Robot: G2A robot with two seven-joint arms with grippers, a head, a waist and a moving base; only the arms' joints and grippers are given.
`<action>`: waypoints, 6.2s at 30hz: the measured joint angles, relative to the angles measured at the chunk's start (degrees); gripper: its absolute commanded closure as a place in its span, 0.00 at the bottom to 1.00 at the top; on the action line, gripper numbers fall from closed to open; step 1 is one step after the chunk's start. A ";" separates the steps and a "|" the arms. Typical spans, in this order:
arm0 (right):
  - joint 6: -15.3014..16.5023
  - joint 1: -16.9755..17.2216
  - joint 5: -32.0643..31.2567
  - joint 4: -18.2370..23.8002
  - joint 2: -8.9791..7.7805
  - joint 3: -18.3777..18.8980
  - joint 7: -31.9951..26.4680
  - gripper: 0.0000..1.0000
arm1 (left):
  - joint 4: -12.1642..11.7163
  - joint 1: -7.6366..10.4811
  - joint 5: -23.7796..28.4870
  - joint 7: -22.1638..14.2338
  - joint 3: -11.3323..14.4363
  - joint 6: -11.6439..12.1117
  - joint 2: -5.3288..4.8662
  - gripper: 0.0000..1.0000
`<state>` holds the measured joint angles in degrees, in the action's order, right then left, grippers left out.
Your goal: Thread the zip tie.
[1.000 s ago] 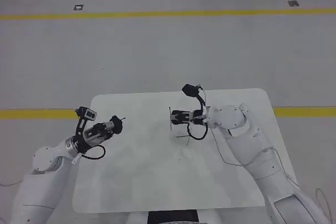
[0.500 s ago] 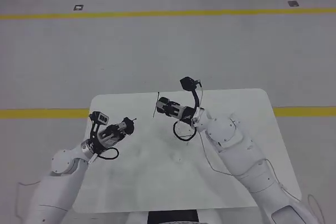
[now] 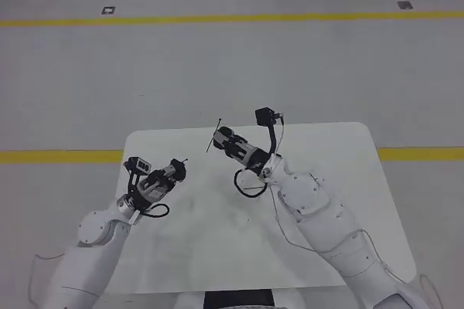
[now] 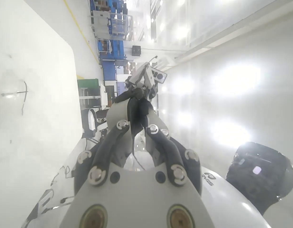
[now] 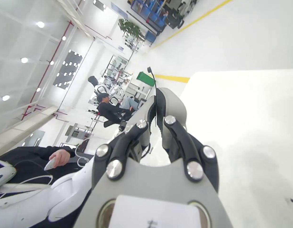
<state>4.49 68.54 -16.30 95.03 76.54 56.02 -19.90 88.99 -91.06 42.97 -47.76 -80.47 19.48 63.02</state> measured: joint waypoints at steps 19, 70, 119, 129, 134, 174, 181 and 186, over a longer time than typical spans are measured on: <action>4.38 0.61 -8.00 -0.69 0.96 -3.42 10.11 1.00 | 0.19 -0.37 -2.41 2.31 0.77 0.00 2.96 1.00; 2.13 2.04 -24.48 -0.13 2.17 -6.16 9.74 1.00 | 0.19 -0.37 -2.41 2.31 0.77 0.00 2.96 1.00; 4.29 2.75 -29.97 -1.17 2.89 -5.85 5.99 1.00 | 0.19 -0.37 -2.41 2.31 0.77 0.00 2.96 1.00; 5.28 2.97 -29.78 -1.44 3.00 -5.67 5.96 1.00 | 0.19 -0.37 -2.41 2.31 0.77 0.00 2.96 1.00; 5.99 3.09 -29.30 -1.54 3.11 -5.78 6.33 1.00 | 0.19 -0.37 -2.41 2.31 0.77 0.00 2.96 1.00; 5.83 8.05 -39.09 2.87 1.31 1.03 7.21 0.00 | 2.24 -1.33 18.37 2.62 -1.01 -13.14 3.23 1.00; 5.86 7.74 -49.49 3.17 0.76 1.04 7.19 0.00 | 1.86 -1.80 28.73 1.68 -1.93 -21.80 3.27 1.00; 5.84 7.74 -49.00 3.17 0.77 1.04 7.16 0.00 | 1.88 -1.71 28.48 1.85 -1.95 -22.82 3.21 1.00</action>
<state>10.33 76.29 -65.31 98.20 77.31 57.06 -12.74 90.87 -92.77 71.44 -45.91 -82.43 -3.34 66.23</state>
